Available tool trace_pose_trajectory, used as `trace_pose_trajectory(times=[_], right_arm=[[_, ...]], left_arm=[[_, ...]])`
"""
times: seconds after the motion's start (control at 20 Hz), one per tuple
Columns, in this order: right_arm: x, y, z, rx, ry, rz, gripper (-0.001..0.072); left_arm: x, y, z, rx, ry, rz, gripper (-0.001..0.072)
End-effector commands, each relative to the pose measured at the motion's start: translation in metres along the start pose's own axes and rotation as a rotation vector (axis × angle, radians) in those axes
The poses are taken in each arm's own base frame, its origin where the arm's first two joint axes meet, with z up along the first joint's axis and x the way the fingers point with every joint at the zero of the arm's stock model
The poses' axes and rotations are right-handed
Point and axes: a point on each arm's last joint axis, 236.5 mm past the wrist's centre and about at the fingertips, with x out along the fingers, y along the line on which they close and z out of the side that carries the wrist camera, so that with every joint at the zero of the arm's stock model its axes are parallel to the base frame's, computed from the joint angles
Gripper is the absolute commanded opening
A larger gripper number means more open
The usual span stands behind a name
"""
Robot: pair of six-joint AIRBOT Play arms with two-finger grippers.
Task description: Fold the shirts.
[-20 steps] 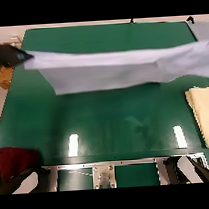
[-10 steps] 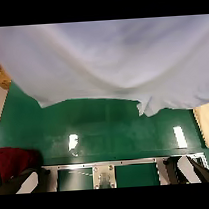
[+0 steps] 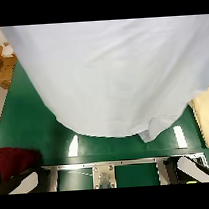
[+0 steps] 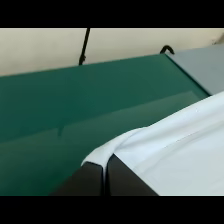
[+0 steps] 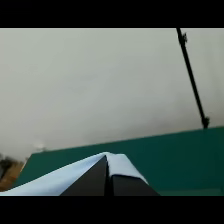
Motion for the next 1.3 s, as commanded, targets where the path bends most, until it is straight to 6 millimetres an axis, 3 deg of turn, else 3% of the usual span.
trace_pose_trajectory(times=[0.0, 0.15, 0.3, 0.45, 0.6, 0.75, 0.95, 1.1, 1.25], right_arm=[[0.086, -0.060, -0.100, 0.140, 0.252, 0.043, 0.0017], [0.163, -0.121, -0.211, 0.285, 0.429, 0.007, 0.0017], [0.218, -0.171, -0.307, 0.436, 0.558, -0.038, 0.0016], [0.250, -0.198, -0.369, 0.592, 0.605, -0.030, 0.0017], [0.265, -0.216, -0.391, 0.649, 0.605, -0.034, 0.0017], [0.264, -0.220, -0.391, 0.630, 0.605, -0.030, 0.0017], [0.240, -0.214, -0.403, 0.616, 0.721, 0.016, 0.0016], [0.218, -0.224, -0.415, 0.554, 0.818, -0.039, 0.0016], [0.203, -0.231, -0.434, 0.515, 0.905, -0.094, 0.0016]], left_arm=[[0.071, 0.067, -0.084, -0.220, 0.201, -0.041, 0.0020], [0.124, 0.125, -0.164, -0.404, 0.350, -0.032, 0.0020], [0.171, 0.161, -0.228, -0.523, 0.439, -0.023, 0.0020], [0.214, 0.180, -0.270, -0.542, 0.454, 0.017, 0.0020], [0.237, 0.198, -0.286, -0.548, 0.420, 0.073, 0.0020], [0.236, 0.206, -0.290, -0.544, 0.419, 0.093, 0.0020], [0.221, 0.203, -0.318, -0.478, 0.557, 0.098, 0.0019], [0.203, 0.214, -0.344, -0.427, 0.681, 0.164, 0.0020], [0.197, 0.217, -0.352, -0.415, 0.717, 0.182, 0.0020]])
